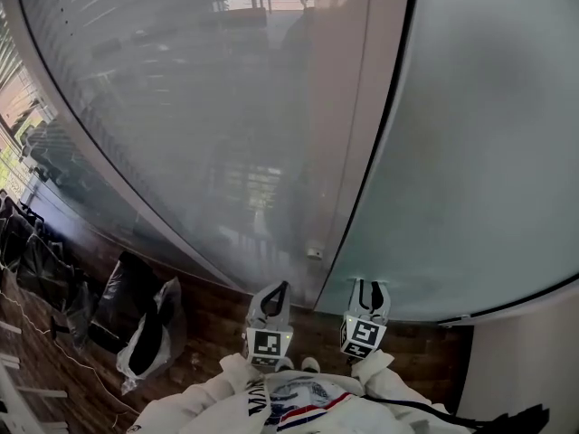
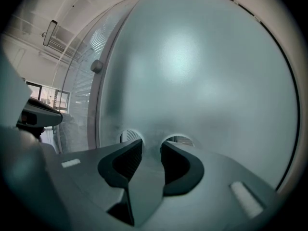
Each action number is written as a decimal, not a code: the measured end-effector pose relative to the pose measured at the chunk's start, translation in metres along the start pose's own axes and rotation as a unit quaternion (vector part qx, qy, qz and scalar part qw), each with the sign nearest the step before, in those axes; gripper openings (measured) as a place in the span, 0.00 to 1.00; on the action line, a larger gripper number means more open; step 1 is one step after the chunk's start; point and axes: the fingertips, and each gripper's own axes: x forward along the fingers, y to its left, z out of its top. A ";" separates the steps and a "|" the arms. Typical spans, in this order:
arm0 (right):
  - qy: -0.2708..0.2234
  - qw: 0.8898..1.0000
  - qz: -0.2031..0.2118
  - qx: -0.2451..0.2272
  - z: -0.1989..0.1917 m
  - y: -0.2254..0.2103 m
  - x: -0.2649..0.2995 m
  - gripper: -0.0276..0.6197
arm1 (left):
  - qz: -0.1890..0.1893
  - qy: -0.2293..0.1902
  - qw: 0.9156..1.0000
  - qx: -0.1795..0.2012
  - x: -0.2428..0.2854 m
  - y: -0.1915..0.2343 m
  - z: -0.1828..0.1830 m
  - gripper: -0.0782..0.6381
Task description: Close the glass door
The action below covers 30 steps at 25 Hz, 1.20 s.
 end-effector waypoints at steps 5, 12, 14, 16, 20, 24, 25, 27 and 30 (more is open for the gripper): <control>0.003 1.000 -0.001 -0.001 0.000 -0.003 0.009 0.24 | -0.003 -0.003 1.000 -0.001 0.003 0.002 0.002 0.11; 0.005 1.000 0.001 -0.004 0.001 -0.006 0.021 0.24 | 0.003 -0.010 1.000 -0.004 0.009 0.007 0.007 0.11; 0.005 1.000 0.001 -0.005 0.001 -0.006 0.024 0.24 | 0.002 -0.011 1.000 -0.003 0.009 0.007 0.008 0.11; 0.006 1.000 0.001 -0.005 0.003 -0.006 0.027 0.24 | 0.002 -0.011 1.000 -0.004 0.010 0.007 0.009 0.11; 0.007 1.000 0.004 -0.007 0.003 -0.008 0.034 0.24 | 0.000 -0.011 1.000 -0.004 0.010 0.003 0.009 0.11; 0.007 1.000 0.006 -0.008 0.004 -0.008 0.035 0.24 | 0.001 -0.011 1.000 -0.002 0.009 0.001 0.011 0.11; 0.007 1.000 0.007 -0.008 0.004 -0.008 0.035 0.24 | 0.001 -0.013 1.000 -0.001 0.009 0.001 0.013 0.11; 0.006 1.000 0.010 -0.008 0.004 -0.007 0.036 0.24 | 0.000 -0.016 1.000 -0.001 0.010 0.000 0.015 0.11; 0.005 1.000 0.012 -0.008 0.004 -0.007 0.037 0.24 | -0.001 -0.014 1.000 -0.002 0.009 -0.003 0.014 0.11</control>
